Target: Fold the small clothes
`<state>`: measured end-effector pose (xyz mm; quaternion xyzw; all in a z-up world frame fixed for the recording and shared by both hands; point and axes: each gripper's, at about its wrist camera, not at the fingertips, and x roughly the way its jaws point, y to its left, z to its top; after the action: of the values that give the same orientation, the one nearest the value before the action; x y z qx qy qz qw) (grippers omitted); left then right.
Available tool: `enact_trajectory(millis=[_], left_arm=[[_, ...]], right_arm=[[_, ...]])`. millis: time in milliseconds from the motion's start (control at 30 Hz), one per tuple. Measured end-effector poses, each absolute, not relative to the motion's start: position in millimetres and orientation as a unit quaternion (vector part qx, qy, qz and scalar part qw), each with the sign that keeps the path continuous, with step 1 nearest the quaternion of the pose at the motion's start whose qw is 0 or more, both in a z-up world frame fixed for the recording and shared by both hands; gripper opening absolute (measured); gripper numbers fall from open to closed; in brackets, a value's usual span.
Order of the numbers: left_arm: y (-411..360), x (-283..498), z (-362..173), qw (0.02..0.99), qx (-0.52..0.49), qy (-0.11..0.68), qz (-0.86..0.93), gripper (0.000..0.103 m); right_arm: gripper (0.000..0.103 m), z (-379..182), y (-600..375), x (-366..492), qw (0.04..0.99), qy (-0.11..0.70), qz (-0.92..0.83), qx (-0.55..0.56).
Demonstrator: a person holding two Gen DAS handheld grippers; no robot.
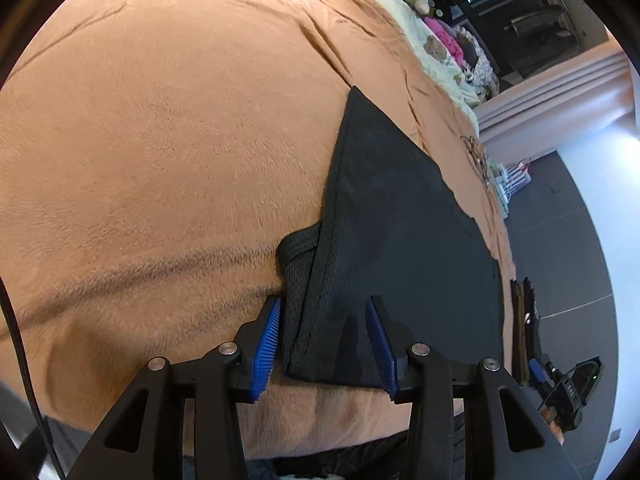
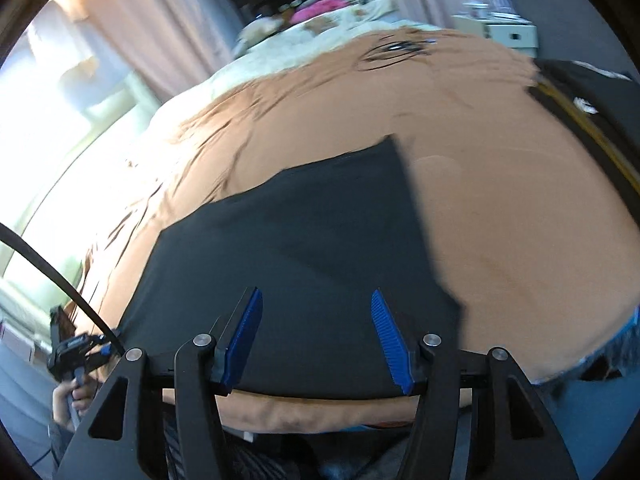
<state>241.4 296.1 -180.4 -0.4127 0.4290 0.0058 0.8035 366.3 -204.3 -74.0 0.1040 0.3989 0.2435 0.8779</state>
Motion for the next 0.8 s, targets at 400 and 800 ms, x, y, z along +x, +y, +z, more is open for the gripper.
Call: enact_trajectory(millis=[400, 800], left_arm=[[296.5, 235.5, -187.4, 0.804, -0.419, 0.421, 0.018, 0.014], [297.4, 235.0, -188.5, 0.794, -0.445, 0.412, 0.049, 0.013]], right_arm=[[0.021, -110.7, -70.7, 403.7, 0.832, 0.468, 0.297, 0.003], [0.011, -131.7, 7.9, 490.8, 0.821, 0.501, 0.268, -0.06]])
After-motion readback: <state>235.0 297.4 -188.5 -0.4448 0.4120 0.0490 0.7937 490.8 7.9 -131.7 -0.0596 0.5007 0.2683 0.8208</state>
